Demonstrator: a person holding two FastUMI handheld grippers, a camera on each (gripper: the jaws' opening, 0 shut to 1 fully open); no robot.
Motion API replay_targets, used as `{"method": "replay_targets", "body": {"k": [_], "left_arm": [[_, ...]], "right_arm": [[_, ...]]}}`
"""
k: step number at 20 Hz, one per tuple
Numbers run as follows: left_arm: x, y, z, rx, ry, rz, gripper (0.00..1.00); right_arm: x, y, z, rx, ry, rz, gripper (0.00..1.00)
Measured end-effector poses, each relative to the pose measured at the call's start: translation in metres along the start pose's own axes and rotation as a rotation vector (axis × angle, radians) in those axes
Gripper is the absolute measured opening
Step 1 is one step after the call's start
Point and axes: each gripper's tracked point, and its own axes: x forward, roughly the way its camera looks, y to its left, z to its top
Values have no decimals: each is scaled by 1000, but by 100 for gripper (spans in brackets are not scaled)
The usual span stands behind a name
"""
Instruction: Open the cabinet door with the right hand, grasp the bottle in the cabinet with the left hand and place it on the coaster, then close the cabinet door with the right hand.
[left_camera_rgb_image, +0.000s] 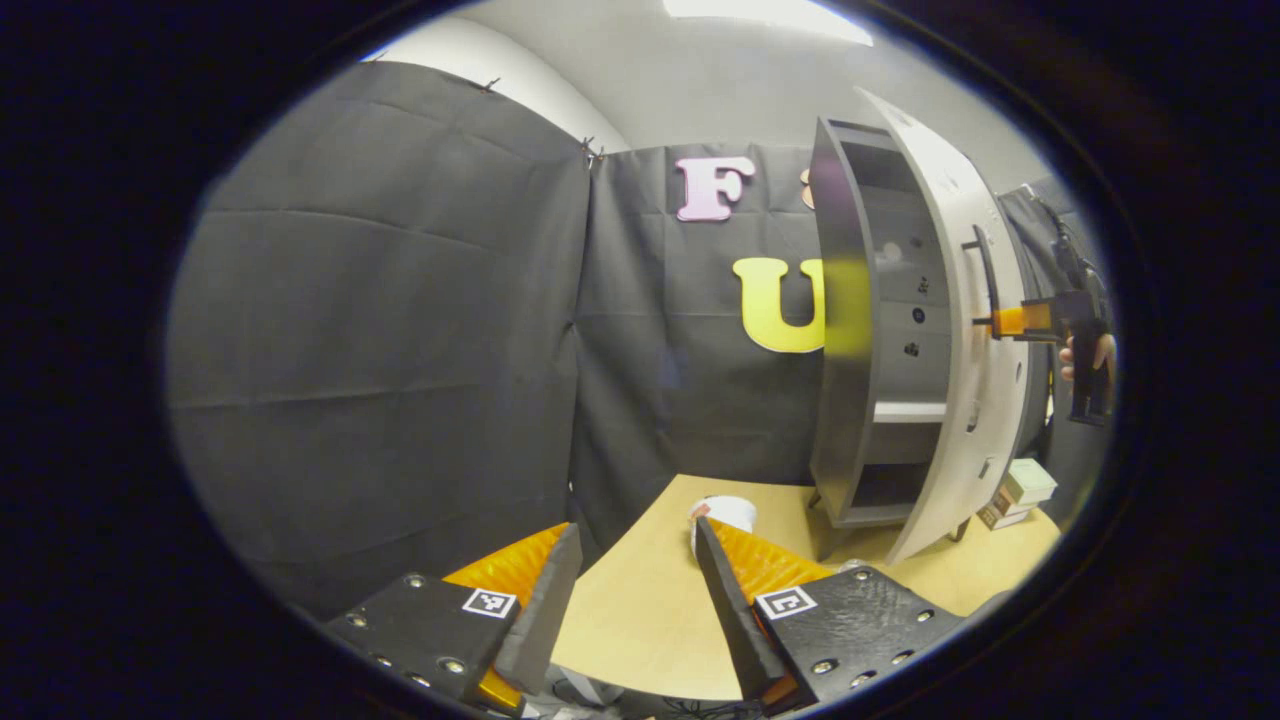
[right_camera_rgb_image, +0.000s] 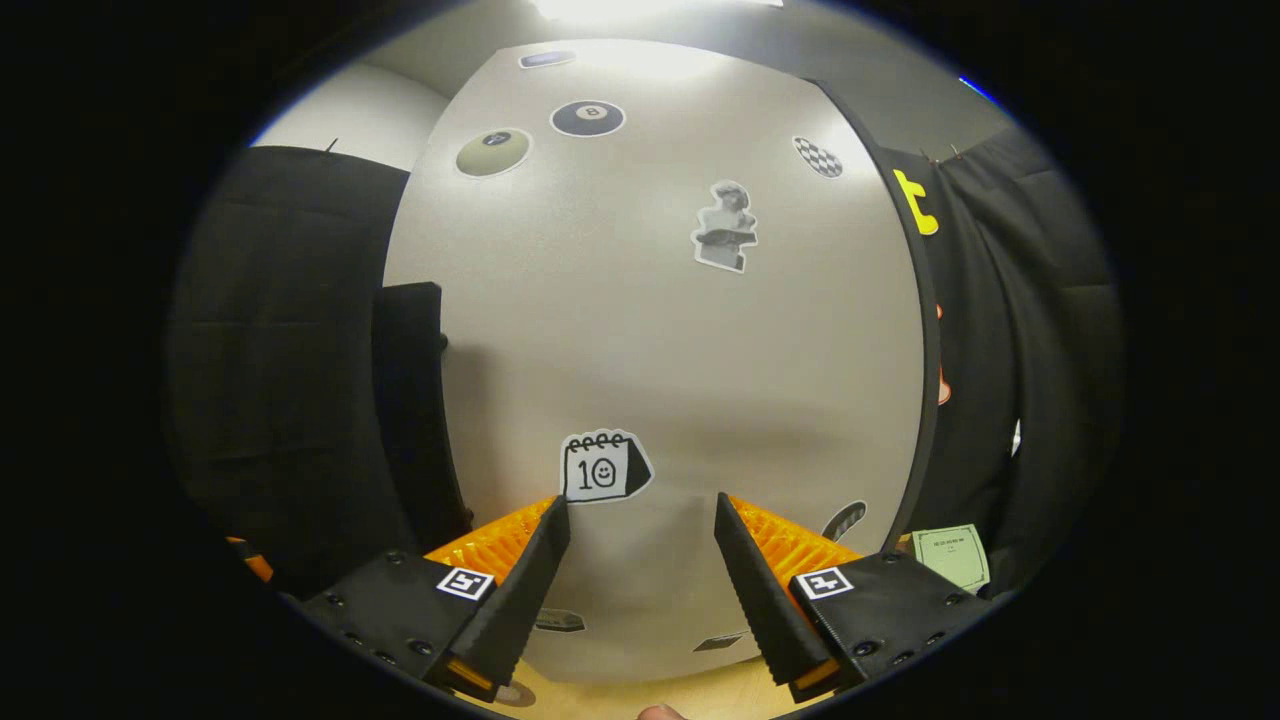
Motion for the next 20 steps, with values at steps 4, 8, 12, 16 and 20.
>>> {"method": "replay_targets", "body": {"k": [4,8,12,16,20], "left_arm": [[-2,-4,6,-11,-8,-20,74],[-2,-2,-2,-6,2,-22,74],[-3,1,-2,15,9,-25,69],[-1,-3,7,12,-13,-38,70],[11,-22,26,19,-45,-77,71]], "right_arm": [[18,2,-4,12,-13,-20,94],[32,14,-12,30,-4,-16,91],[37,17,-14,12,-21,-51,94],[30,16,-14,-11,-28,-55,94],[-5,4,-7,-28,-59,-56,91]]}}
